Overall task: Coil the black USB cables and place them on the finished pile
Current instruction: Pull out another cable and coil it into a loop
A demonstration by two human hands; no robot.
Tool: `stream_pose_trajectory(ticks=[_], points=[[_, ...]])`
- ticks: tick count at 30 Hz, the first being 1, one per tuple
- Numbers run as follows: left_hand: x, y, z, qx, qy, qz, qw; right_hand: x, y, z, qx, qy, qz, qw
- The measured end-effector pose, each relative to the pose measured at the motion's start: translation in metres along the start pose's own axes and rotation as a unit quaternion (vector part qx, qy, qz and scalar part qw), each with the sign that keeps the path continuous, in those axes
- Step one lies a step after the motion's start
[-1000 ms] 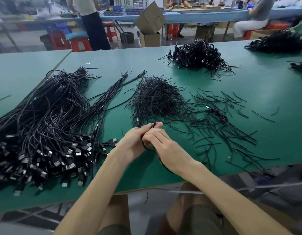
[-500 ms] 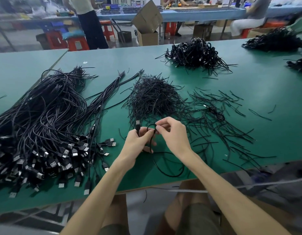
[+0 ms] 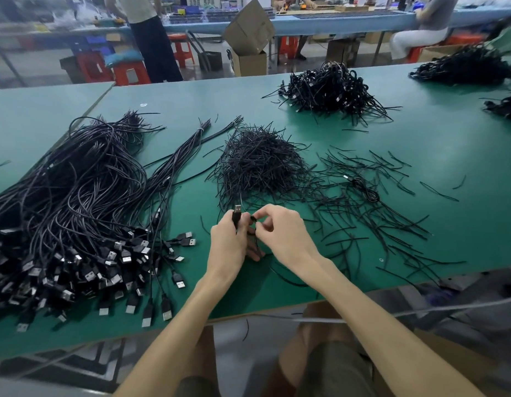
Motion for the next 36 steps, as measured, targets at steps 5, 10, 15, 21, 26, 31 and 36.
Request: stream_pose_trajectory(ticks=[5, 10, 15, 21, 26, 31, 36], points=[[0.000, 0.000, 0.005, 0.043, 0.050, 0.000, 0.998, -0.003, -0.012, -0.007, 0.049, 0.029, 0.044, 0.997], [0.001, 0.002, 0.005, 0.048, 0.068, -0.027, 0.996, -0.006, -0.010, -0.007, -0.053, 0.060, 0.152, 0.985], [0.000, -0.003, 0.002, 0.049, 0.051, -0.047, 0.996, -0.010, -0.006, -0.004, -0.090, 0.025, 0.123, 0.988], [0.001, -0.005, 0.010, 0.076, 0.053, -0.099, 0.991, -0.005, -0.007, -0.008, -0.061, 0.072, 0.265, 0.960], [0.004, -0.013, 0.014, 0.094, 0.063, -0.098, 0.989, -0.004, -0.013, -0.009, -0.076, 0.001, 0.519, 0.851], [0.007, -0.015, 0.019, 0.090, 0.086, -0.125, 0.984, 0.016, -0.005, 0.002, -0.119, 0.031, 0.586, 0.801], [0.007, -0.016, 0.015, 0.064, 0.079, -0.176, 0.979, 0.015, 0.014, 0.003, -0.256, 0.069, 0.502, 0.823]])
Point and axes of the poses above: each hand's wrist, its own z-axis towards the middle knuckle, its own x-axis out of the back of the hand, y = z × x, the point moved 2 cm from there along z, towards the middle knuckle, and after that the axes turned 6 degrees about x, right-handed, at the moved point
